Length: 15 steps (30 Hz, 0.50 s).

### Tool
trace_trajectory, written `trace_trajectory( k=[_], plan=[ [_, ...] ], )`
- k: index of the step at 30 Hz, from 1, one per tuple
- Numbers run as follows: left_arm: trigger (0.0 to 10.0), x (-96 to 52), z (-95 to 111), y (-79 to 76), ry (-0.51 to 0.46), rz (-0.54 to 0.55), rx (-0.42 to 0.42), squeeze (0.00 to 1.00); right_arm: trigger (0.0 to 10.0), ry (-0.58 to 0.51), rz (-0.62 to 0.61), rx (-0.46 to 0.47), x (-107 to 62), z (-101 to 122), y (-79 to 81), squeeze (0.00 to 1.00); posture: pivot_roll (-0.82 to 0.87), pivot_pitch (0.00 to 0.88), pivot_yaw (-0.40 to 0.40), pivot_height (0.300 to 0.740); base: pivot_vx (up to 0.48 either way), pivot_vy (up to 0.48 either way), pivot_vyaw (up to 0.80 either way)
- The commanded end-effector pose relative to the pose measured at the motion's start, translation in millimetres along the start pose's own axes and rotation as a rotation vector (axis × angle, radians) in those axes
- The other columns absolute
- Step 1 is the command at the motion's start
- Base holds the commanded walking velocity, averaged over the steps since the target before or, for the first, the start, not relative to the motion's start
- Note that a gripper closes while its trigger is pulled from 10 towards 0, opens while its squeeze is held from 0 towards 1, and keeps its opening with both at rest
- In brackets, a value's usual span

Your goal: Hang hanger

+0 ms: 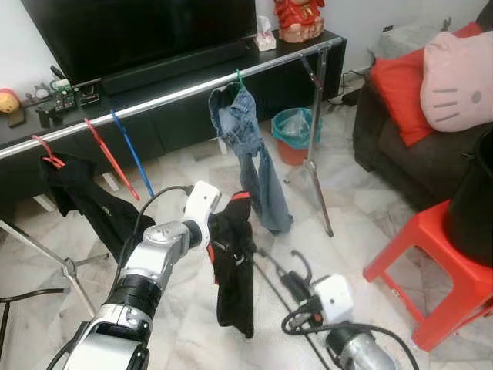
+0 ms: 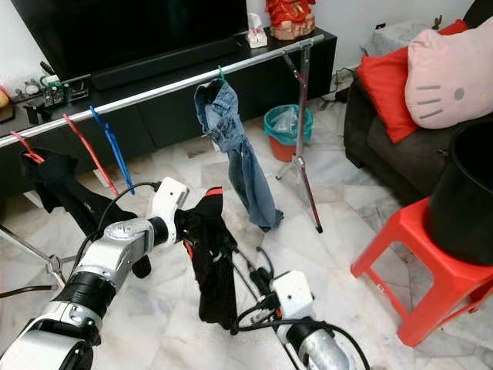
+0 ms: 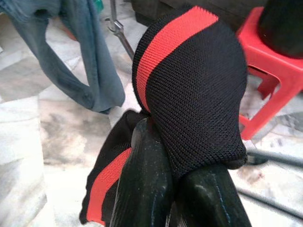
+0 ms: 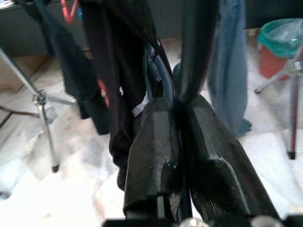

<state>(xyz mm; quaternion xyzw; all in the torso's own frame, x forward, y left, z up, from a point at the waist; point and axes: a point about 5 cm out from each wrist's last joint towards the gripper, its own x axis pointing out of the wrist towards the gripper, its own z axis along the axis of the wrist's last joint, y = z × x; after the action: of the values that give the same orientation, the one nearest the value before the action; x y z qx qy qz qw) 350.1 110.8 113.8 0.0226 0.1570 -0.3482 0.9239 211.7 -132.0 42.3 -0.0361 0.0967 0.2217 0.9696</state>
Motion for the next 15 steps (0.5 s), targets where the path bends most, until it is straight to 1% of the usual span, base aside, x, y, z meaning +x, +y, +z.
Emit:
trace_trajectory(
  k=[1, 8, 10, 12, 15],
  plan=[
    [10.0, -4.6, 0.0, 3.5, 0.002, 0.002, 0.006, 0.0, 10.0, -0.013, -0.034, -0.007, 1.2, 1.2, -2.1, 0.0, 0.09, 0.036, 0.163, 0.74, 0.0, 0.0, 0.0],
    [10.0, -4.5, -0.8, -2.7, 0.01, -0.049, 0.008, 0.0, 10.0, -0.017, -0.05, -0.007, 2.9, 0.0, -2.7, 0.0, 0.09, 0.033, 0.164, 0.74, 0.0, 0.0, 0.0],
    [10.0, -5.4, -2.1, -5.2, 0.026, -0.072, 0.013, 0.0, 10.0, -0.024, -0.058, 0.001, 4.2, 0.4, -1.9, 0.0, 0.09, 0.032, 0.164, 0.74, 0.0, 0.0, 0.0],
    [10.0, -6.9, -4.8, -9.0, 0.047, -0.11, 0.02, 0.0, 10.0, -0.023, -0.05, 0.011, 5.1, 0.6, -1.0, 0.0, 0.09, 0.031, 0.165, 0.74, 0.0, 0.0, 0.0],
    [10.0, -9.1, -6.7, -14.8, 0.06, -0.166, 0.033, 0.0, 10.0, -0.016, -0.038, 0.0, 5.6, 0.2, -0.6, 0.0, 0.09, 0.031, 0.165, 0.74, 0.0, 0.0, 0.0]
  ],
)
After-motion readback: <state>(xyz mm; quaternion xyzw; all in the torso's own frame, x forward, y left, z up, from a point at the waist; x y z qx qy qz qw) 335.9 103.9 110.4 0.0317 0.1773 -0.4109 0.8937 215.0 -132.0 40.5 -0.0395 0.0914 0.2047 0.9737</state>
